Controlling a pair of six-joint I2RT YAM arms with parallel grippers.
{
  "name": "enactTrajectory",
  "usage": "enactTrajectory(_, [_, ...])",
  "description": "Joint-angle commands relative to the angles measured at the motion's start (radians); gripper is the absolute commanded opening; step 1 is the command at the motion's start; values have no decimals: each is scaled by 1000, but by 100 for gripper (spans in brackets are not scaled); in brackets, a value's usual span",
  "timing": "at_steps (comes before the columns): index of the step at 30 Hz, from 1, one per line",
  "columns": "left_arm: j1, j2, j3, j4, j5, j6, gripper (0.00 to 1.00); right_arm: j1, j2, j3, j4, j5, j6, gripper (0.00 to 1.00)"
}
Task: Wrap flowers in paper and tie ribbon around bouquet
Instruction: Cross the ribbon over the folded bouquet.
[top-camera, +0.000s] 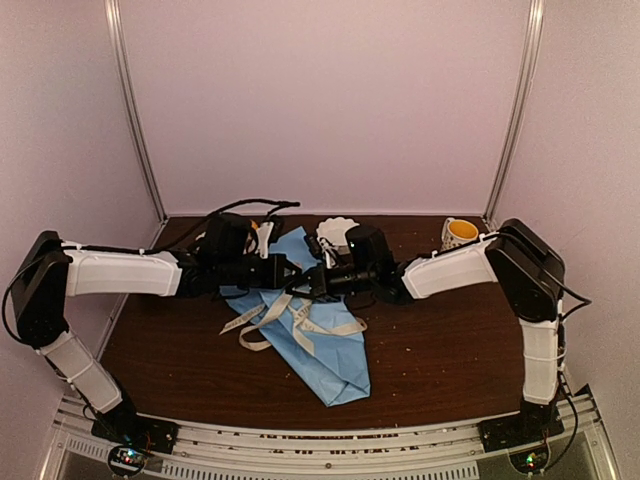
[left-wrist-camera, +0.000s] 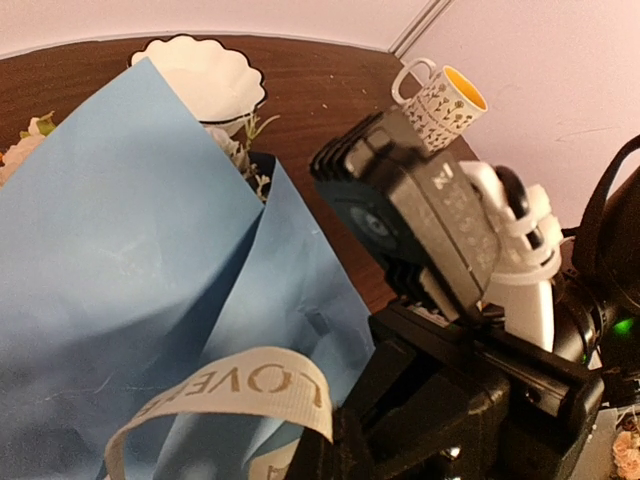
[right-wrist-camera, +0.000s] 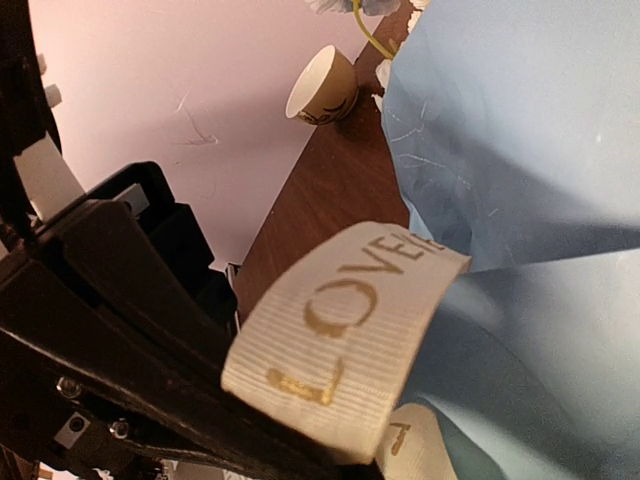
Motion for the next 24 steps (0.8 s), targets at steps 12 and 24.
enactTrajectory(12, [-13, -29, 52, -235, -105, 129, 36, -1, -21, -41, 35, 44, 31, 0])
enactTrajectory(24, [-46, -5, 25, -297, -151, 148, 0, 2, 4, -58, 48, 44, 64, 0])
